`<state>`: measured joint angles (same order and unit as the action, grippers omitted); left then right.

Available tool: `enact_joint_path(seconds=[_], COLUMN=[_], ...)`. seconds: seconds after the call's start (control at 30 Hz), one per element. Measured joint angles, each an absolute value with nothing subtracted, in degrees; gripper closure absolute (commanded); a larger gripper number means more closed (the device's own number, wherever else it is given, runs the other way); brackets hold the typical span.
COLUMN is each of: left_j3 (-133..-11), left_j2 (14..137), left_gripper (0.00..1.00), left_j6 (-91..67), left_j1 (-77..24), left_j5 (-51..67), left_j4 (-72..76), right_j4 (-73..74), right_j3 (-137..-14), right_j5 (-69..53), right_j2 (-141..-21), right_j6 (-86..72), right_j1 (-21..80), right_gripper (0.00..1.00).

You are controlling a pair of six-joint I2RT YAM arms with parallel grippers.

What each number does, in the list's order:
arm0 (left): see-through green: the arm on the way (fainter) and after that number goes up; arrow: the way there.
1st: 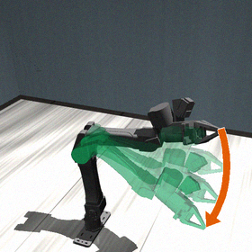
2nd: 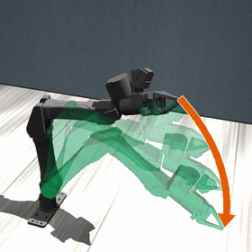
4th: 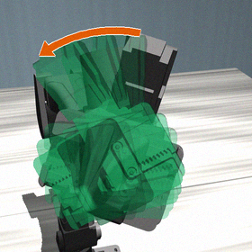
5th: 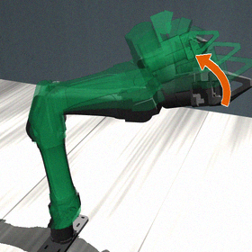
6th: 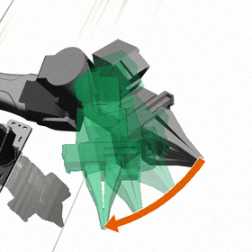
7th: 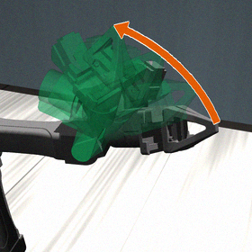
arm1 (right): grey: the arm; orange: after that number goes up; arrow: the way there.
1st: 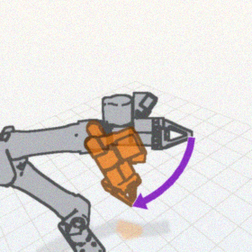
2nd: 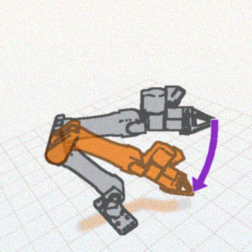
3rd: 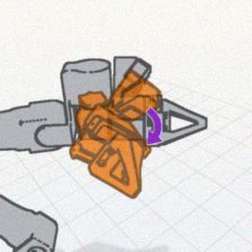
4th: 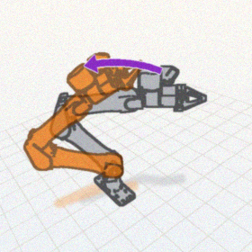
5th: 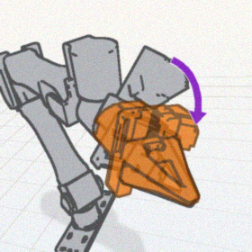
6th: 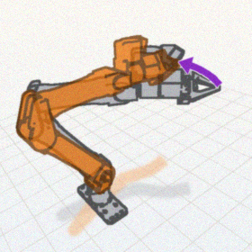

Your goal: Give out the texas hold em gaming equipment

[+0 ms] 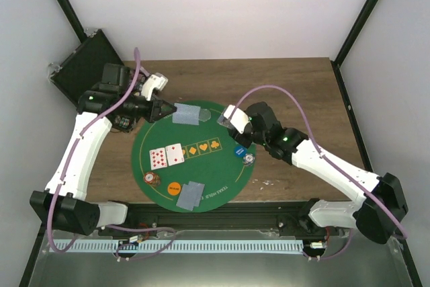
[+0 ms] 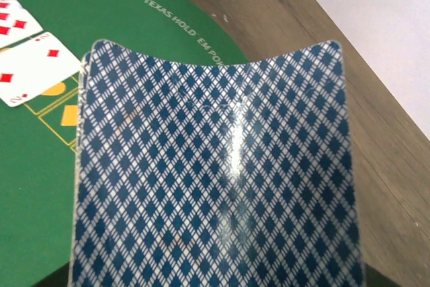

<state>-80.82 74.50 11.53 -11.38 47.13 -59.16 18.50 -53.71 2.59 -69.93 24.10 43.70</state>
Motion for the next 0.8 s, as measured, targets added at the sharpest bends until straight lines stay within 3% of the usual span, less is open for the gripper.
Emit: enact_joint_path(seconds=[0.1,0.2,0.43,0.8], left_j3=[-82.19,-80.73,-70.43,-54.15], left_j2=[74.24,73.97,80.38,86.54], left_gripper=[1.00,1.00,1.00,1.00], left_j6=[13.43,15.42,24.34,41.52], left_j1=[-10.41,-12.58,-29.41,-45.71], left_j5=[41.74,28.93,-5.21,-32.91], left_j4=[-59.27,-56.58,-45.39,-18.04], right_j4=[19.16,19.79,21.02,22.02], right_j3=[-53.52,-53.49,-53.49,-53.49], right_j5=[3.31,3.73,3.66,3.29], right_j2=[-68.95,-67.90,-64.05,-60.42], right_j6=[23.92,23.92,23.94,23.97], right_j1=[42.39,42.11,42.06,42.06], right_gripper=[0.51,0.51,0.50,0.50])
